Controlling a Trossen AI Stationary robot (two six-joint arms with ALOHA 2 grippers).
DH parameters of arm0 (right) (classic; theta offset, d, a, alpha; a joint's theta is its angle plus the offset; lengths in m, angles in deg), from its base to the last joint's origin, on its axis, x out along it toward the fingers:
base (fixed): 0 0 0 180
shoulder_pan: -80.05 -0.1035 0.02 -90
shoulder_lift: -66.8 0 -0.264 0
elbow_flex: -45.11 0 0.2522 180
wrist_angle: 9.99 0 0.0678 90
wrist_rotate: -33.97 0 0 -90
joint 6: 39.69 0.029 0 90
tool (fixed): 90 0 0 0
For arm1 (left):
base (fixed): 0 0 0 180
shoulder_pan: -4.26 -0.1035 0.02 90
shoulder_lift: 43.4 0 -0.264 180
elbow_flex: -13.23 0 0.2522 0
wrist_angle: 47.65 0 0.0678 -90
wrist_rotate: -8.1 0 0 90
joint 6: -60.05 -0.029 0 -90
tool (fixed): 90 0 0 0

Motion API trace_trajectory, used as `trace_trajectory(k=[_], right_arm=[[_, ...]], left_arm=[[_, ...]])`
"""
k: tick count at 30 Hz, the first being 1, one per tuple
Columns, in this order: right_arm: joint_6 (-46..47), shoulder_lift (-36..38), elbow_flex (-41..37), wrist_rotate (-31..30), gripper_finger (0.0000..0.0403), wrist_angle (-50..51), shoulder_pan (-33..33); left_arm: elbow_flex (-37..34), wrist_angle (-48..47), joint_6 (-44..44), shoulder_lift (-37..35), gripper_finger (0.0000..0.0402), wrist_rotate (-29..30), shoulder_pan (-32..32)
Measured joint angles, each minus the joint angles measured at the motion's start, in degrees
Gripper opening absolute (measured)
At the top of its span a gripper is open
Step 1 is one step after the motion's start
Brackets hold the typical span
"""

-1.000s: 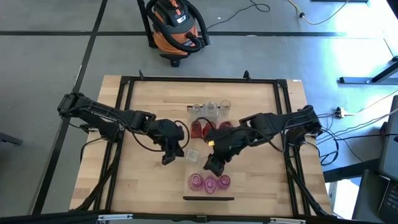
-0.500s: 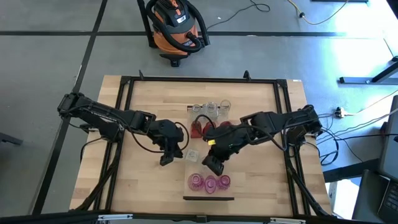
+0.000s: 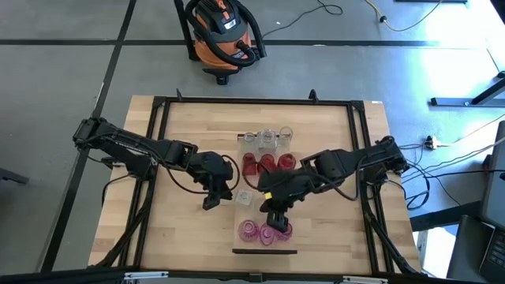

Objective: Sort vases onto shelf
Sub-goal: Adjust the transparent vase on the shelf

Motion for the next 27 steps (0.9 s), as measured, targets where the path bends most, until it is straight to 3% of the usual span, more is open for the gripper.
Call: trace_trajectory(k=[27], right_arm=[[-3.7, -1.2, 0.0, -4.4, 0.0, 4.5, 1.7]], left_arm=[[0.0, 0.2, 0.0, 0.0, 0.0053, 1.6, -0.3]])
